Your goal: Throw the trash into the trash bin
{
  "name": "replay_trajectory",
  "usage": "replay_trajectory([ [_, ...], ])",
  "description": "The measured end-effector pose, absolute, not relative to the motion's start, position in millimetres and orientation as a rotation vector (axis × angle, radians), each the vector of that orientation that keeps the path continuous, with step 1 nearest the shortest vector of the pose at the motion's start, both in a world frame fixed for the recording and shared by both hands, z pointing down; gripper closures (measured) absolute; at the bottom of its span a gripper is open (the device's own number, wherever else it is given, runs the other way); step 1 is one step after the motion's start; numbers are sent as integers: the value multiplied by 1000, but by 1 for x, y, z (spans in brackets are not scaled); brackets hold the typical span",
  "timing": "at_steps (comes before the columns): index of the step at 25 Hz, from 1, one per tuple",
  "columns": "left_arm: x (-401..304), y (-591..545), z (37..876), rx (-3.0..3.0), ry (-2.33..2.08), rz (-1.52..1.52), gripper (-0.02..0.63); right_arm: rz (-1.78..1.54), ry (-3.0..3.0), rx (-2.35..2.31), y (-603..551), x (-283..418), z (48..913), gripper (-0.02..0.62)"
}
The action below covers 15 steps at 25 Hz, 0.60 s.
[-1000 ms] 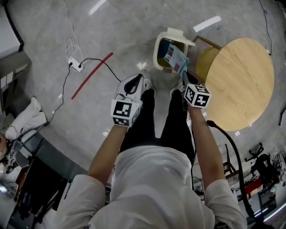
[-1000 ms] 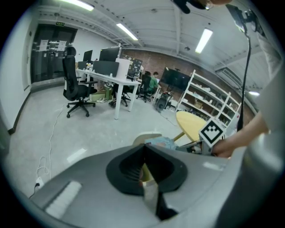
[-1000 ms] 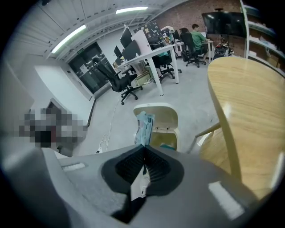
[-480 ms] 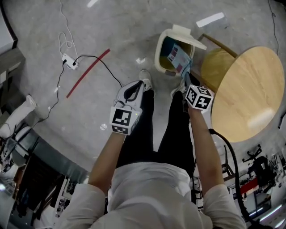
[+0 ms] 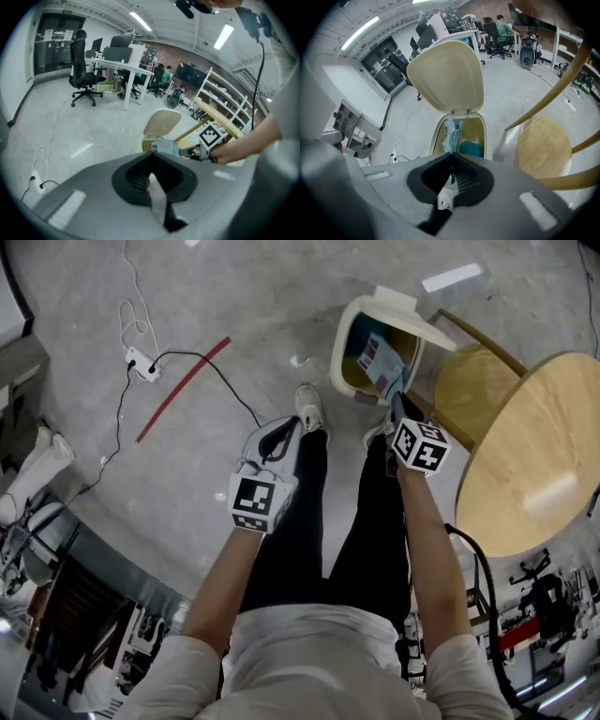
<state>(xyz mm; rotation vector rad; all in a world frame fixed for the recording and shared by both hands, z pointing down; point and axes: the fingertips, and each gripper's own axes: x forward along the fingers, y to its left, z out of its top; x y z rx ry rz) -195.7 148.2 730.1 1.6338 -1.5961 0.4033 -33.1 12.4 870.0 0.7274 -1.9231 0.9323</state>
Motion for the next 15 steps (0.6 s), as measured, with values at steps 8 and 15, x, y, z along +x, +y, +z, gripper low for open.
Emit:
replay_trajectory([
  [8, -192, 147, 757, 1617, -1585, 391, 600, 937, -1911, 747, 10, -29, 901, 590],
  [15, -192, 144, 763, 1615, -1584, 384, 600, 941, -1933, 738, 8, -35, 903, 518],
])
